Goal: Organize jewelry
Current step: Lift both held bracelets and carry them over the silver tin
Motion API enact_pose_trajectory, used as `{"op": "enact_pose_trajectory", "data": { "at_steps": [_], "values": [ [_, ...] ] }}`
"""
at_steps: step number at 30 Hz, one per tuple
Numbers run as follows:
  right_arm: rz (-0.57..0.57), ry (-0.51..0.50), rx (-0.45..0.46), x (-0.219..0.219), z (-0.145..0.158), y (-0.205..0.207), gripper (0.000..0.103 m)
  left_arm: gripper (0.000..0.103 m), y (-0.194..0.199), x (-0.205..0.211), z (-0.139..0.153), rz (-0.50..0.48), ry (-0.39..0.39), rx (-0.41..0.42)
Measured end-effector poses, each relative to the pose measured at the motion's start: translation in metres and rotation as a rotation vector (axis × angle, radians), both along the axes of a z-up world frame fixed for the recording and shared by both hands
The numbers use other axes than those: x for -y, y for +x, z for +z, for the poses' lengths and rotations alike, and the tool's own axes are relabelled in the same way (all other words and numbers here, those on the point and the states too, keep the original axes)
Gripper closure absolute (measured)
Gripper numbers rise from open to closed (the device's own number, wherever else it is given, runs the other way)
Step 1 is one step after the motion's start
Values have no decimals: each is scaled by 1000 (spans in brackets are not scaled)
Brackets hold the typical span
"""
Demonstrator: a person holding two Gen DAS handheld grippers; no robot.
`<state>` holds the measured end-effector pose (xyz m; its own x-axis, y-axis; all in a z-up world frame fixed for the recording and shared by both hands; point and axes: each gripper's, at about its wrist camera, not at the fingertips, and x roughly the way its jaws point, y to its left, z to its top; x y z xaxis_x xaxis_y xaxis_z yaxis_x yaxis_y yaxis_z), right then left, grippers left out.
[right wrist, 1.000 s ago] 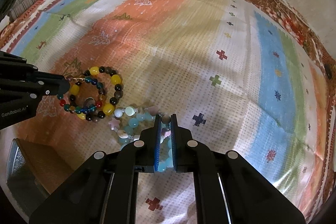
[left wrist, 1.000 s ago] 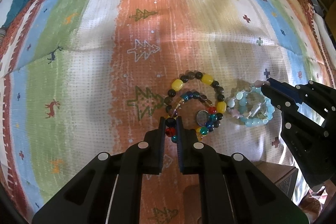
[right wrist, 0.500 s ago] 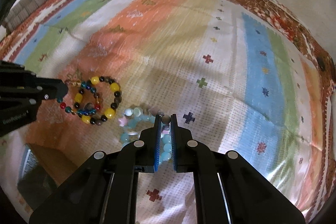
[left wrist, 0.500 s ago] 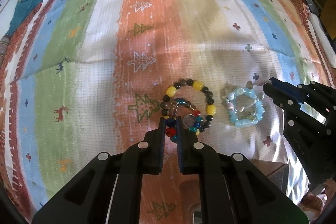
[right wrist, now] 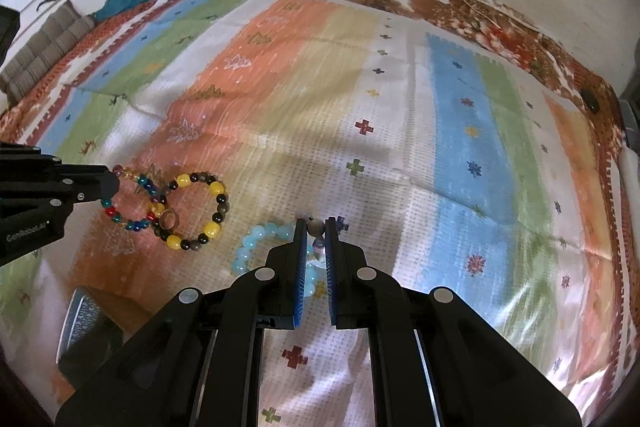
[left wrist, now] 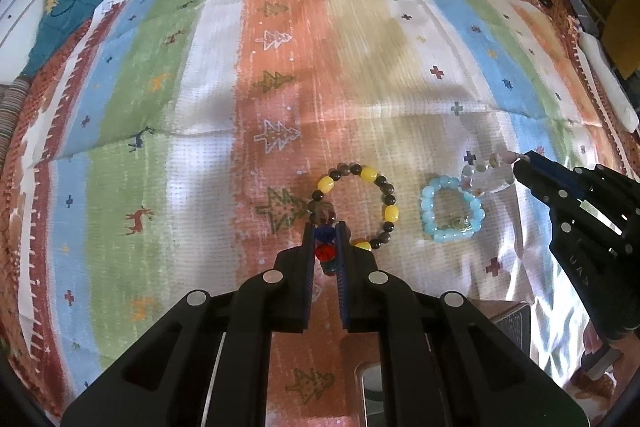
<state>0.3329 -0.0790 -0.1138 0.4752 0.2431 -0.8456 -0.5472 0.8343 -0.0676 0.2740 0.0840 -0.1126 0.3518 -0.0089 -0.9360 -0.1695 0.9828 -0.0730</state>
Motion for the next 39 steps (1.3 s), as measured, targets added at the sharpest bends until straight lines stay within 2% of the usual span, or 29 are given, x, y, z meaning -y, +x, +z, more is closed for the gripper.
{"op": "enact_pose_trajectory", "data": {
  "at_steps": [5, 15, 20, 39],
  "values": [
    [-10, 48, -35, 4, 3, -2, 93, 94, -5, 1, 6, -2, -4, 16],
    [-25, 65, -5, 8, 18, -17, 93, 94, -20, 13, 29, -21, -7, 78],
    [-38, 111, 1, 13, 31, -26, 93, 94, -30, 19, 43, -30, -14, 116],
    [18, 183, 62, 17, 67, -73, 93, 94, -73, 46, 81, -102, -42, 222]
  ]
}}
